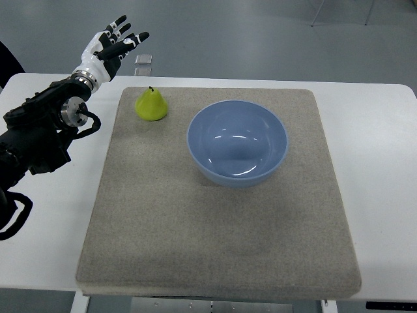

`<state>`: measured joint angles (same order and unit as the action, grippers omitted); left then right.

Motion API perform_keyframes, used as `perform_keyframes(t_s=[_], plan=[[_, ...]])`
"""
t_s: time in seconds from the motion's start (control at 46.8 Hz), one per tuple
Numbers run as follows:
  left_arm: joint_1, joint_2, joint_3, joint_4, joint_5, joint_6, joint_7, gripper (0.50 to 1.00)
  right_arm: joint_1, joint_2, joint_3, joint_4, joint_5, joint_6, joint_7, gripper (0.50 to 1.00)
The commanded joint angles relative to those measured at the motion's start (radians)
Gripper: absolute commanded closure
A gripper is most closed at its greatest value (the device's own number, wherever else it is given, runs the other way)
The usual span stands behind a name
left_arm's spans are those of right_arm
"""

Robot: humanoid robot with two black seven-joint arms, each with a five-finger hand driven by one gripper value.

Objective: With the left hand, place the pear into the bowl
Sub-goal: 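Swing the left hand over the table toward the yellow-green pear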

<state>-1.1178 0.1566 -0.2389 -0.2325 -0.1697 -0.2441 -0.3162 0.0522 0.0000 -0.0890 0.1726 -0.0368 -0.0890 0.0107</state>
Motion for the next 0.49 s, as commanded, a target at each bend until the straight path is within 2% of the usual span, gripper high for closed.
perform_keyframes(t_s=[0.0,0.171,0.47], plan=[[-0.022,0.044,0.052,-0.056,0.022,-0.001,0.0,0.508,0.0,0.0,0.0,0.001,0.0,0.0,0.0,0.576],[-0.082,0.155,0.142,-0.218,0.17,0.0,0.0,0.508,0.0,0.0,0.0,0.001,0.0,0.0,0.0,0.576],[-0.154,0.299,0.161,-0.379,0.64,-0.03,0.0,0.508,0.0,0.0,0.0,0.001,0.0,0.0,0.0,0.576]])
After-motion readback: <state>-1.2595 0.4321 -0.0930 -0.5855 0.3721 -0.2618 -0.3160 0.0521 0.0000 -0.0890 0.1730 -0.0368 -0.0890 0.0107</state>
